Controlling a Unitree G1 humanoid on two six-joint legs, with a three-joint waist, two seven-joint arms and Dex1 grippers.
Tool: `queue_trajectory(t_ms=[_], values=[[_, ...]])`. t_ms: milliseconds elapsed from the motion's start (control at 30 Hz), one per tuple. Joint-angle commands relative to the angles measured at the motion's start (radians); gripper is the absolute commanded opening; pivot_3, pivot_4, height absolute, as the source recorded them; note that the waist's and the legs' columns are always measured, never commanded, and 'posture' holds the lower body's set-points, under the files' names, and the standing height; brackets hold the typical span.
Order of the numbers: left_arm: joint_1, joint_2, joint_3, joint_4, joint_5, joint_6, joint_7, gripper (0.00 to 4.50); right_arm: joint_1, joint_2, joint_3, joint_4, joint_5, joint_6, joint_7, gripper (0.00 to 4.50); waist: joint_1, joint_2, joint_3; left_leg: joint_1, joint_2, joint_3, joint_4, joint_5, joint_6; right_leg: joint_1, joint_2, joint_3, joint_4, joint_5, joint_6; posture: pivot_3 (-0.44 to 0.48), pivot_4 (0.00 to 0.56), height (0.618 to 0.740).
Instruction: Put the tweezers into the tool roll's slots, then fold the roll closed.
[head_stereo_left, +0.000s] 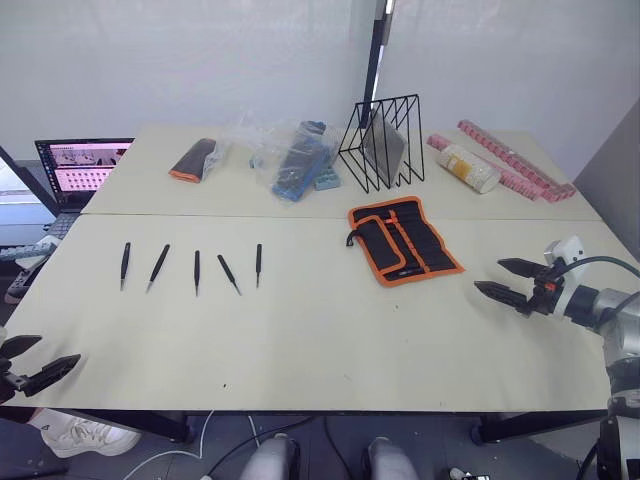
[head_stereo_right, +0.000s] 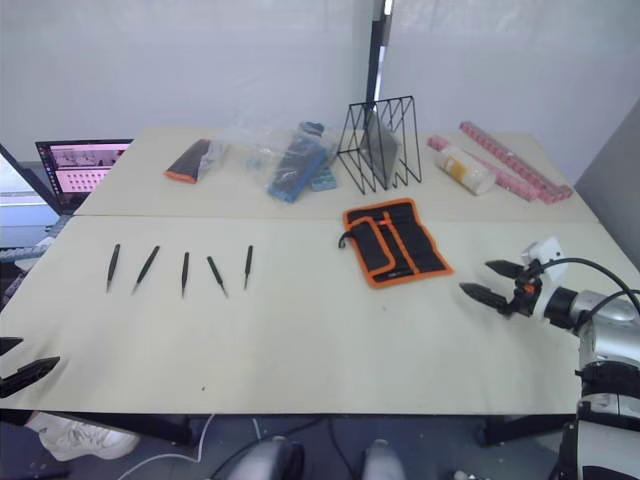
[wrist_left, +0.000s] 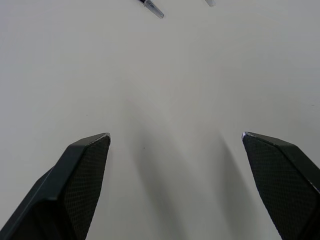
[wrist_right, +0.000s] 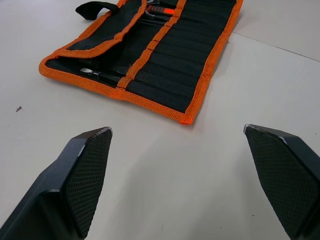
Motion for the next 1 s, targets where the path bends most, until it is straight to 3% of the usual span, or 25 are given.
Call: queue_trajectory(t_ms=[33,133,233,400,633,900,1000], values=[[0.031,0.025,0.032,-0.119,-0.094,0.108,-0.079,4.48,0.013,-0.016,-0.006,-0.084,0.024,0.03,0.008,4.5,0.0,0.0,0.0,0.0,0.0,0.0,0.0,0.0,0.0,0.0,0.0,0.0,0.0,0.0,0.0,0.0,0.15,0.687],[0.049,0.017,0.053,-0.374,-0.26,0.321,-0.114,4.48,0.054,-0.01,-0.002,-0.244,0.067,0.161,0.006,4.5,0.003,0.0,0.0,-0.001,0.0,0.0,0.0,0.0,0.001,0.0,0.0,0.0,0.0,0.0,0.0,0.0,0.15,0.687],[0.004,0.002,0.051,-0.602,-0.4,0.484,-0.037,4.48,0.088,0.04,0.017,-0.456,0.107,0.298,-0.072,4.5,0.004,0.0,0.0,-0.001,0.001,-0.001,0.001,0.0,0.0,0.001,0.0,0.0,0.0,0.0,0.0,0.0,0.15,0.687],[-0.093,-0.029,-0.03,-0.836,-0.494,0.586,0.079,4.48,0.063,0.176,0.074,-0.624,0.055,0.375,-0.308,4.5,-0.004,0.001,0.0,0.0,0.003,0.0,0.0,0.001,0.001,0.002,0.001,0.001,0.001,0.0,0.0,0.0,0.15,0.687],[-0.133,-0.048,-0.174,-1.005,-0.441,0.561,0.128,4.48,-0.092,0.35,0.158,-0.564,-0.034,0.495,-0.582,4.5,-0.001,0.001,0.0,-0.001,0.001,0.001,0.0,0.001,0.0,0.001,0.002,0.003,0.002,0.0,-0.001,0.0,0.15,0.687],[-0.132,-0.077,-0.201,-1.031,-0.421,0.542,0.16,4.48,-0.15,0.41,0.178,-0.437,-0.027,0.582,-0.631,4.5,0.008,0.001,0.0,0.0,-0.001,0.0,0.0,0.001,0.001,0.002,0.002,0.001,0.001,0.0,0.0,0.0,0.15,0.687],[-0.123,-0.092,-0.203,-1.035,-0.414,0.534,0.168,4.5,-0.131,0.421,0.173,-0.449,-0.012,0.618,-0.63,3.55,0.001,0.001,0.0,0.0,-0.001,0.0,0.0,0.001,0.001,0.002,0.002,0.001,0.001,0.0,0.0,0.0,0.15,0.687]])
